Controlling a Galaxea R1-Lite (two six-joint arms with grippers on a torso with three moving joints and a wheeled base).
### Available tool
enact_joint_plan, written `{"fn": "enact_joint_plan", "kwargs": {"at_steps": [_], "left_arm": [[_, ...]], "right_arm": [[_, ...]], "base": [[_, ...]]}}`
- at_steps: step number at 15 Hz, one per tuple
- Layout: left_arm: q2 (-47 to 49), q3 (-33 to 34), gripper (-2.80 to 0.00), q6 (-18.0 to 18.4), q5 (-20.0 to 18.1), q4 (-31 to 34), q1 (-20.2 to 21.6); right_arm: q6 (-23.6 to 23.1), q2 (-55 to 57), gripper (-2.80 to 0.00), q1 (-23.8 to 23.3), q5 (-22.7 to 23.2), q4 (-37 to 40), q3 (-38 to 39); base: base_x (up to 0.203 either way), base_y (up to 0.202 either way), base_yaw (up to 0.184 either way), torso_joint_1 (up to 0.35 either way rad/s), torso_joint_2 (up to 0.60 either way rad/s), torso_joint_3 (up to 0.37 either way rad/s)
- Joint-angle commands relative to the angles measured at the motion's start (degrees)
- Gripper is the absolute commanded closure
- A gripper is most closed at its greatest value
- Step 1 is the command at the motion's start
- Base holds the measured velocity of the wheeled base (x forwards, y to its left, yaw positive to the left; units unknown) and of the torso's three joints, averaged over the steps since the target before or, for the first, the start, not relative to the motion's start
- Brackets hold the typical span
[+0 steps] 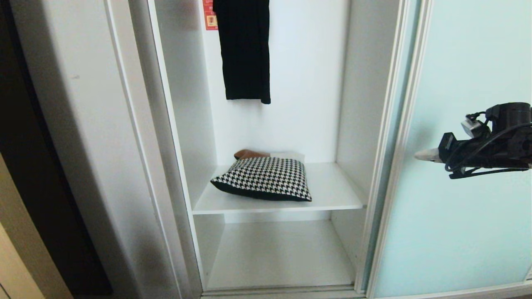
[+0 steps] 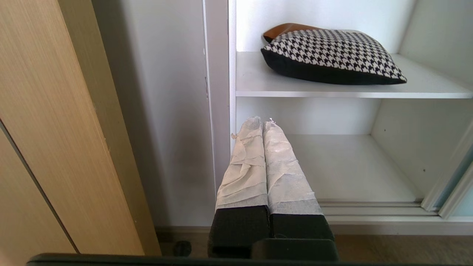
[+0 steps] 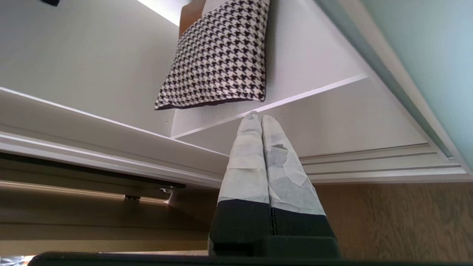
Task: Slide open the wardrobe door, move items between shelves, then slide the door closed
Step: Close the door
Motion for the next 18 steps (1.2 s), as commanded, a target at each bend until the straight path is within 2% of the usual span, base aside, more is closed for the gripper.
{"fn": "enact_joint_plan", "kwargs": {"at_steps": [1,3,6,15,18], "left_arm": [[0.1,0.0,0.00,0.0,0.0,0.0,0.0],[0.1,0.0,0.00,0.0,0.0,0.0,-0.1],[0.1,0.0,0.00,0.0,0.0,0.0,-0.1],[0.1,0.0,0.00,0.0,0.0,0.0,-0.1],[0.1,0.0,0.00,0.0,0.0,0.0,0.0]], "right_arm": [[0.2,1.2,0.00,-0.7,0.2,0.0,-0.4],[0.3,2.3,0.00,-0.8,0.2,0.0,-0.6],[3.6,4.5,0.00,-0.7,0.2,-0.9,-2.0],[4.2,9.9,0.00,-1.1,0.0,-2.2,-6.0],[5.9,12.0,0.00,-1.4,-0.4,-3.6,-7.3]], "base": [[0.000,0.000,0.000,0.000,0.00,0.000],[0.000,0.000,0.000,0.000,0.00,0.000],[0.000,0.000,0.000,0.000,0.00,0.000],[0.000,0.000,0.000,0.000,0.00,0.000],[0.000,0.000,0.000,0.000,0.00,0.000]]}}
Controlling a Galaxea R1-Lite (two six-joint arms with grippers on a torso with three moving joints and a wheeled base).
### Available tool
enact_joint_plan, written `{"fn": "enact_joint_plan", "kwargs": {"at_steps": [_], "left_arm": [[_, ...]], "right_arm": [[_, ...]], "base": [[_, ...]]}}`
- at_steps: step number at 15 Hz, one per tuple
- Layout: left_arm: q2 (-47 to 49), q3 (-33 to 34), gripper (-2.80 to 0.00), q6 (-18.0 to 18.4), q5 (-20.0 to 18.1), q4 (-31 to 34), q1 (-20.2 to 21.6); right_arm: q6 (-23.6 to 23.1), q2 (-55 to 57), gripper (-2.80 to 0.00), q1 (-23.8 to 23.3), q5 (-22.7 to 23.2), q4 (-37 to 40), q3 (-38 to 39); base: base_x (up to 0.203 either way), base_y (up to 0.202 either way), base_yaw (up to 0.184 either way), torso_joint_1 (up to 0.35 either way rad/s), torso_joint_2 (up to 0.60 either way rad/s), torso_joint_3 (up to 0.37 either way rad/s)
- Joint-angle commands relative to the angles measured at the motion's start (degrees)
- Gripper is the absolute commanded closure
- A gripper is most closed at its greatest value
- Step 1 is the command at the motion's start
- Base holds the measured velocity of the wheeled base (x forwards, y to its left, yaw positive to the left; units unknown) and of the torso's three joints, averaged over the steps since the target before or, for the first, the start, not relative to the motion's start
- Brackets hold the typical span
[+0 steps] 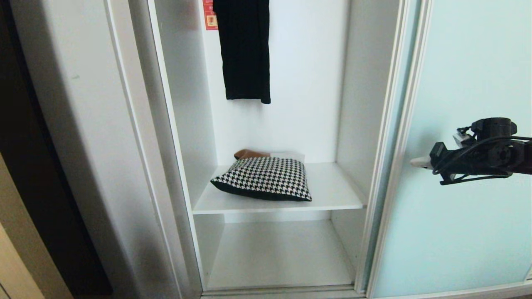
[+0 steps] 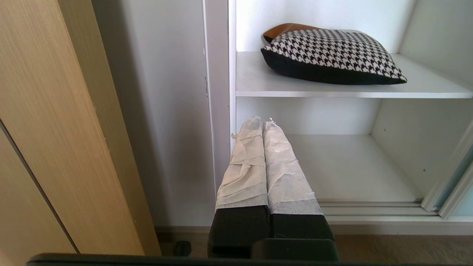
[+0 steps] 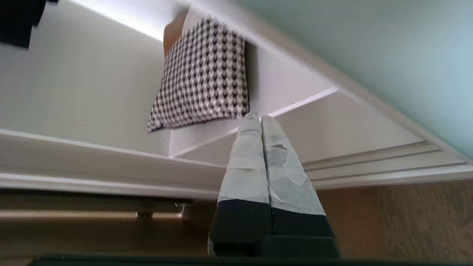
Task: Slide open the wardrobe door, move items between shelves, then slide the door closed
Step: Close the door
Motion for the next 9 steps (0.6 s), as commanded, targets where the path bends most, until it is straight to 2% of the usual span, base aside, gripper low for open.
{"fn": "enact_joint_plan", "kwargs": {"at_steps": [1,9], "left_arm": [[0.1,0.0,0.00,0.0,0.0,0.0,0.1],[0.1,0.0,0.00,0.0,0.0,0.0,0.0]], "right_arm": [[0.8,2.1,0.00,-0.1,0.1,-1.0,-0.7],[1.5,6.1,0.00,-0.3,-0.1,-1.2,-4.5]], "base": [[0.000,0.000,0.000,0.000,0.00,0.000],[0.000,0.000,0.000,0.000,0.00,0.000]]}}
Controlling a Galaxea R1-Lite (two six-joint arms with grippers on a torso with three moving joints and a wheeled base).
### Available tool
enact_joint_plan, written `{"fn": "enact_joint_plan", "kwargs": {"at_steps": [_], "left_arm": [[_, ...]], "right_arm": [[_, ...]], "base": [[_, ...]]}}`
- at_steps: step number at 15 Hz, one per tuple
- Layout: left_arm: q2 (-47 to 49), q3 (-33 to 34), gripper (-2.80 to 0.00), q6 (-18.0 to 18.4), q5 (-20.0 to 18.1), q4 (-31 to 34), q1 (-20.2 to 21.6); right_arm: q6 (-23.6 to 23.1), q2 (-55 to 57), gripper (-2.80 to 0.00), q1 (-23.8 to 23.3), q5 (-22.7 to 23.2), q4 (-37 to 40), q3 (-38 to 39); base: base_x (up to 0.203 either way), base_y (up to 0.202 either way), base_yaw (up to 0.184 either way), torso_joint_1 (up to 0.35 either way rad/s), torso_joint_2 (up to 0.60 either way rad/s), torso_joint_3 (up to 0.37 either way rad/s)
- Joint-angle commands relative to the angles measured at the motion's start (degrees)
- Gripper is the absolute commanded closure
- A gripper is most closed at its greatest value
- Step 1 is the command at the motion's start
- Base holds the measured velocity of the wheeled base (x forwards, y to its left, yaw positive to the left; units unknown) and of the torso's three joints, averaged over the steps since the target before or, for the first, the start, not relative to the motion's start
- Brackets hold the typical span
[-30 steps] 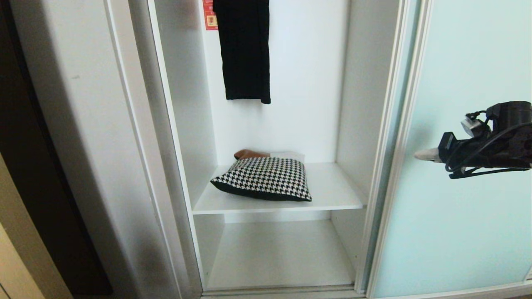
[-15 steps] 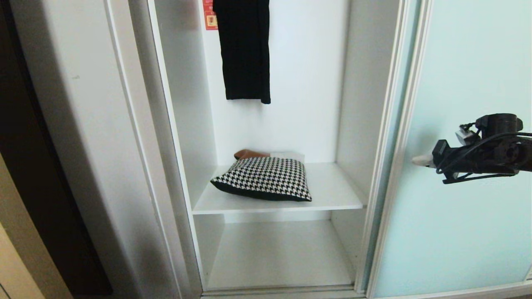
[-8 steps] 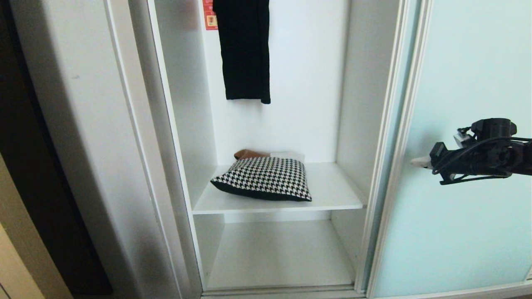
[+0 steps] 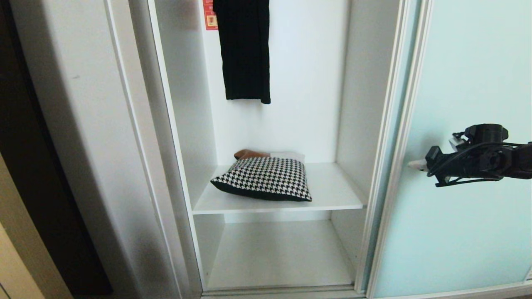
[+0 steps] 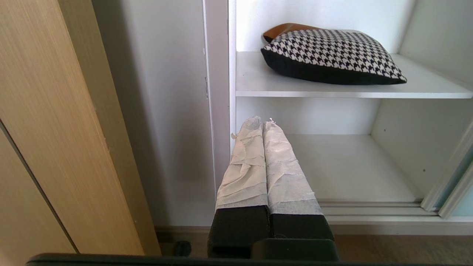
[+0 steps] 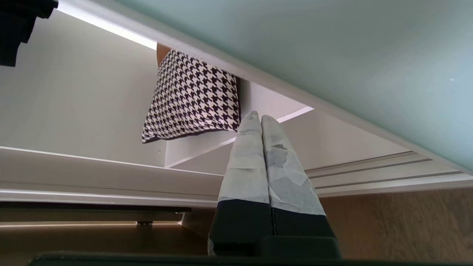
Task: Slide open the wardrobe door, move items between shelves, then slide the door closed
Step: Close the door
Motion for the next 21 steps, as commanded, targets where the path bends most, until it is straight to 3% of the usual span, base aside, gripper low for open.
{"fn": "enact_joint_plan", "kwargs": {"at_steps": [1,5,9,21], "left_arm": [[0.1,0.0,0.00,0.0,0.0,0.0,0.0],[0.1,0.0,0.00,0.0,0.0,0.0,0.0],[0.1,0.0,0.00,0.0,0.0,0.0,0.0],[0.1,0.0,0.00,0.0,0.0,0.0,0.0]], "right_arm": [[0.6,1.2,0.00,0.0,0.1,-0.1,-0.8],[0.7,2.2,0.00,0.0,-0.2,-0.1,-2.4],[0.8,4.4,0.00,0.7,-4.4,-0.1,-3.9],[2.3,7.8,0.00,1.9,-6.5,0.0,-9.1]], "base": [[0.000,0.000,0.000,0.000,0.00,0.000],[0.000,0.000,0.000,0.000,0.00,0.000],[0.000,0.000,0.000,0.000,0.00,0.000],[0.000,0.000,0.000,0.000,0.00,0.000]]}}
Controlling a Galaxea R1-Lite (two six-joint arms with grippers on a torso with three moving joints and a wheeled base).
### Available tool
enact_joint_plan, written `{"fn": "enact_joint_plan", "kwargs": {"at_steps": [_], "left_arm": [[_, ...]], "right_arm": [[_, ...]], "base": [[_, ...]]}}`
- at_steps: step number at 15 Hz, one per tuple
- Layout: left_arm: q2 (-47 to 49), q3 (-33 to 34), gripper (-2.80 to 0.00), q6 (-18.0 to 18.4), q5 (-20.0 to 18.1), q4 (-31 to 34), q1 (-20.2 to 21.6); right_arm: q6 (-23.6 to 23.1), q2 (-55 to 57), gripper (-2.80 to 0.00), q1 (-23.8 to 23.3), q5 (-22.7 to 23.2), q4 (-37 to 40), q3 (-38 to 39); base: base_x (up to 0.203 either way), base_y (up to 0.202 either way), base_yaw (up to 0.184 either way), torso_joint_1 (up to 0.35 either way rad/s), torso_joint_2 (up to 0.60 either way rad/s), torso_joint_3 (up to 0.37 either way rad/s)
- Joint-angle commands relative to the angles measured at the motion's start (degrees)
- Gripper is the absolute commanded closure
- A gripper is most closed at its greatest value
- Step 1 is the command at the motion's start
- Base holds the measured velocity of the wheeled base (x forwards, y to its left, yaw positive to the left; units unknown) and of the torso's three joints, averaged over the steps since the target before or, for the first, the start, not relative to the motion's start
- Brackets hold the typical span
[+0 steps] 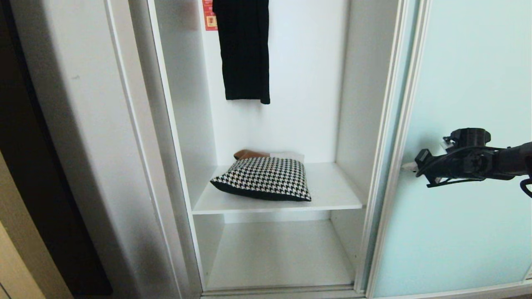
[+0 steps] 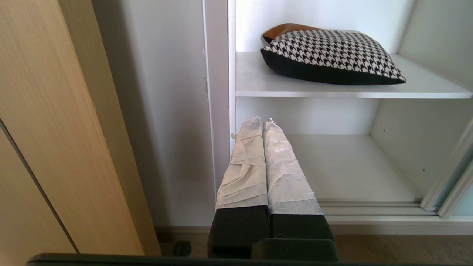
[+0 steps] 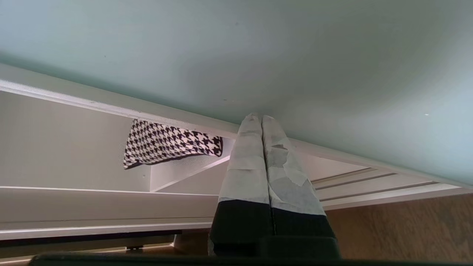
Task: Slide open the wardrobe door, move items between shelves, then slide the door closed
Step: Close the door
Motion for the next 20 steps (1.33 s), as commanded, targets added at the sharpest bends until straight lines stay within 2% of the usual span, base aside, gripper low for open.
{"fn": "enact_joint_plan", "kwargs": {"at_steps": [1,12,16,20], "left_arm": [[0.1,0.0,0.00,0.0,0.0,0.0,0.0],[0.1,0.0,0.00,0.0,0.0,0.0,0.0],[0.1,0.0,0.00,0.0,0.0,0.0,0.0],[0.1,0.0,0.00,0.0,0.0,0.0,0.0]], "right_arm": [[0.2,0.6,0.00,0.1,-0.3,-0.4,-0.2],[0.2,-1.4,0.00,3.8,-0.3,0.4,1.4],[0.0,-1.9,0.00,7.2,-1.7,0.3,3.2],[-0.4,-3.1,0.00,13.0,-3.0,-0.2,5.4]], "base": [[0.000,0.000,0.000,0.000,0.00,0.000],[0.000,0.000,0.000,0.000,0.00,0.000],[0.000,0.000,0.000,0.000,0.00,0.000],[0.000,0.000,0.000,0.000,0.00,0.000]]}}
